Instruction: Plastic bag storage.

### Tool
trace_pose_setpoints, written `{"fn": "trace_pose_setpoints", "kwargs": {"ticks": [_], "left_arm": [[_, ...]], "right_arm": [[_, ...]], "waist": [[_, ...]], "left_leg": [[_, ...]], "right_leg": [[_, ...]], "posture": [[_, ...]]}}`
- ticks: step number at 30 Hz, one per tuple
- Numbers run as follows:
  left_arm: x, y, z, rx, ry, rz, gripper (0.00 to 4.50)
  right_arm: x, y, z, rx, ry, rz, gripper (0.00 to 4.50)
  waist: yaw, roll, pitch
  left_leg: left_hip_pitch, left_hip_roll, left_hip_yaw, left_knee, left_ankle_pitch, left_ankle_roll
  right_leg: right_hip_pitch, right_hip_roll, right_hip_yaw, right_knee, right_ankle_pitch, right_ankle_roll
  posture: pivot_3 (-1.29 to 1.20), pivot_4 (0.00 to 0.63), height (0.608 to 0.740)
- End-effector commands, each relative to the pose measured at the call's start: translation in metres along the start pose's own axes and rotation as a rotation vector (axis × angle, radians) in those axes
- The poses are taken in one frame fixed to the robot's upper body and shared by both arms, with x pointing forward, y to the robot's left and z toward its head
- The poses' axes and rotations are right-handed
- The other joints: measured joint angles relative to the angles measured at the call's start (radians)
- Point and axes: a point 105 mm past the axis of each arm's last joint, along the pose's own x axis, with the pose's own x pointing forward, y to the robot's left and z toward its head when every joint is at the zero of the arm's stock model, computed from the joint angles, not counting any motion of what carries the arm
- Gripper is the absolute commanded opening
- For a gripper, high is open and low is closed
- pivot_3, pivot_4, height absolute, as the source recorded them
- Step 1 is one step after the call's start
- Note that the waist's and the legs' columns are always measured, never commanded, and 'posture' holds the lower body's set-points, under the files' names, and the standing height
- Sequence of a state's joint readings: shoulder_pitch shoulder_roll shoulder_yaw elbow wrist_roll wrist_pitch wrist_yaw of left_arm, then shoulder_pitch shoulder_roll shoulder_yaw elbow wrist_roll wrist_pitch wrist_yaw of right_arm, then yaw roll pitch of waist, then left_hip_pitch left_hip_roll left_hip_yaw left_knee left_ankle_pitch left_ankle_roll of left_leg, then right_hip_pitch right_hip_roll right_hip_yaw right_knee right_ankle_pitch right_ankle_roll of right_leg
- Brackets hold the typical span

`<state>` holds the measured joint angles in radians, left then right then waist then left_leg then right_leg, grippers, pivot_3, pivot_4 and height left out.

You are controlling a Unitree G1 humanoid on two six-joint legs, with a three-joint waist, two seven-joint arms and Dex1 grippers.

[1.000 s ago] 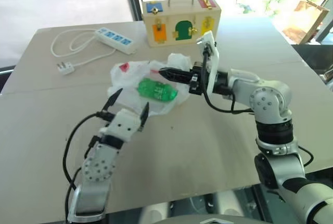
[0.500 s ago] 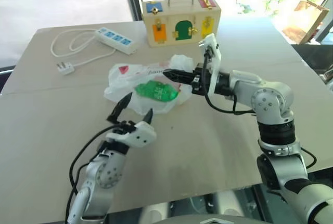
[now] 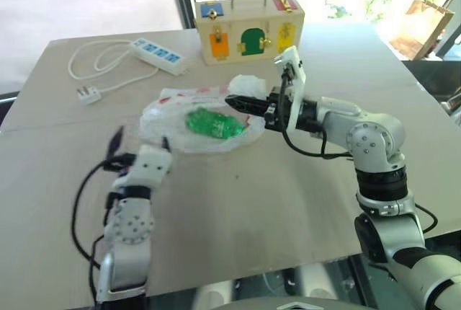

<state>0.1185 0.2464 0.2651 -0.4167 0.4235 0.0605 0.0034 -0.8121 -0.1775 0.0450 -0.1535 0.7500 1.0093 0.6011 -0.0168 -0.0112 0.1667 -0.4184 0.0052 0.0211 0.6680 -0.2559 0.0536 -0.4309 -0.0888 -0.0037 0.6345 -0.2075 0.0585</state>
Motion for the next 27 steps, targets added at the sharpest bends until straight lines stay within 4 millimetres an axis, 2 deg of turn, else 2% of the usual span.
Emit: {"fn": "trace_pose_setpoints", "kwargs": {"ticks": [1, 4, 7, 9, 11, 13, 18, 24, 27], "left_arm": [[-0.003, 0.024, 0.015, -0.012, -0.086, 0.099, 4.48], [-0.003, 0.023, 0.021, -0.018, -0.126, 0.088, 4.48], [-0.010, -0.012, 0.043, -0.105, -0.246, -0.107, 4.48], [-0.015, -0.022, 0.052, -0.095, -0.300, -0.160, 4.48], [-0.016, -0.023, 0.052, -0.063, -0.307, -0.140, 4.48], [-0.009, -0.028, 0.047, -0.074, -0.270, -0.108, 4.48], [0.010, -0.035, 0.054, -0.061, -0.290, -0.053, 4.48], [0.039, -0.049, 0.052, 0.069, -0.257, 0.013, 4.48], [0.044, -0.057, 0.045, 0.111, -0.218, 0.027, 4.48]], "right_arm": [[0.002, 0.005, 0.006, -0.028, -0.027, 0.021, 0.00], [0.002, 0.004, 0.005, -0.028, -0.026, 0.019, 0.00], [0.002, 0.004, 0.004, -0.025, -0.025, 0.019, 0.00], [0.002, 0.004, 0.004, -0.025, -0.025, 0.017, 0.00], [0.001, 0.003, 0.003, -0.027, -0.025, 0.010, 0.00], [0.001, 0.001, 0.003, -0.027, -0.024, 0.003, 0.00], [0.000, 0.000, 0.002, -0.028, -0.017, 0.001, 0.00], [0.002, 0.000, 0.003, -0.034, -0.016, 0.001, 0.00], [0.001, -0.001, 0.003, -0.036, -0.012, -0.001, 0.00]], "waist": [[0.001, 0.000, 0.000], [0.002, 0.000, 0.000], [0.001, 0.000, 0.000], [0.001, 0.000, 0.000], [-0.001, 0.000, 0.000], [-0.001, 0.000, 0.000], [0.003, 0.000, 0.000], [0.004, 0.000, 0.000], [0.004, 0.000, 0.000]], "left_leg": [[0.000, 0.000, 0.000, 0.000, 0.000, 0.000], [0.000, 0.000, 0.000, 0.000, 0.000, 0.000], [0.000, 0.000, 0.000, 0.000, 0.000, 0.000], [0.000, 0.000, 0.000, 0.000, 0.000, 0.000], [0.000, 0.000, 0.000, 0.000, 0.000, 0.000], [0.000, 0.000, 0.000, -0.001, 0.000, 0.000], [0.000, -0.001, 0.000, 0.000, 0.000, 0.000], [-0.001, -0.002, 0.000, 0.000, 0.000, 0.000], [-0.001, -0.002, 0.000, 0.001, 0.000, 0.000]], "right_leg": [[0.000, 0.000, 0.000, 0.000, 0.000, 0.000], [0.000, 0.000, 0.000, 0.000, 0.000, 0.000], [0.000, -0.001, 0.000, 0.000, 0.000, 0.000], [0.000, -0.001, 0.001, -0.001, 0.000, -0.001], [0.000, -0.001, 0.002, -0.001, -0.001, -0.002], [0.000, -0.001, 0.002, -0.001, -0.001, -0.002], [0.000, 0.000, -0.001, 0.000, 0.000, 0.000], [0.000, 0.003, -0.002, 0.000, 0.000, 0.000], [0.000, 0.007, -0.002, 0.001, 0.000, 0.000]], "posture": [[0.00, 0.150, 0.740], [0.00, 0.150, 0.740], [0.00, 0.150, 0.740], [0.00, 0.150, 0.740], [0.00, 0.150, 0.740], [0.00, 0.150, 0.740], [0.00, 0.150, 0.740], [0.00, 0.150, 0.740], [0.00, 0.150, 0.740]]}}
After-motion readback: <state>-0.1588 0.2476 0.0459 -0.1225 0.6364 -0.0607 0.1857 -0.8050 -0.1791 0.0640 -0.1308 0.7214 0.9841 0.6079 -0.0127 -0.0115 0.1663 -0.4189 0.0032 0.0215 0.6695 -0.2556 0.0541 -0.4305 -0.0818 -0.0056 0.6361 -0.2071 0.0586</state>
